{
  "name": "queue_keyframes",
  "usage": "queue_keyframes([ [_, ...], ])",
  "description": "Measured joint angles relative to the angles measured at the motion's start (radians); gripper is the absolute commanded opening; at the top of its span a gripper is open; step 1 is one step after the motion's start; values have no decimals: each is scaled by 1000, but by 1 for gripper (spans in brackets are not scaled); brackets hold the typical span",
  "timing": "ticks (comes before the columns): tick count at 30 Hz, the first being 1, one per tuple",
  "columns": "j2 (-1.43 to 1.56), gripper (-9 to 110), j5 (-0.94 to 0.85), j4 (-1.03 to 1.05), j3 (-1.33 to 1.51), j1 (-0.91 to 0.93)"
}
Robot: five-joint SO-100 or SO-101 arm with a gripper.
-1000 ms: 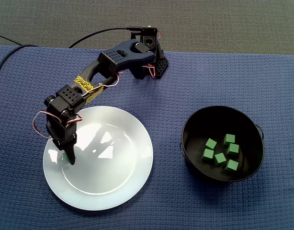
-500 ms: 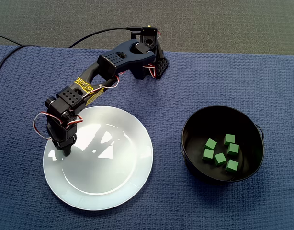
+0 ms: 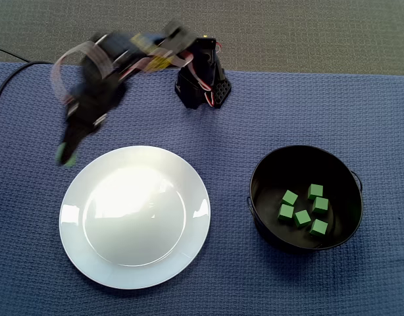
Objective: Pick up the items on the white plate and put them in the black container.
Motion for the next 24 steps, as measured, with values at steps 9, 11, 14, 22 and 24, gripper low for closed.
queue_keyframes([
  [9,453,0,61,-48,264,-696],
  [11,476,0,71,-83,348,-868],
  [14,474,0,74,-158,508,-1065],
  [22,207,0,146,-259,776,-1215],
  [24,121,0,169,-279,798,-1215],
])
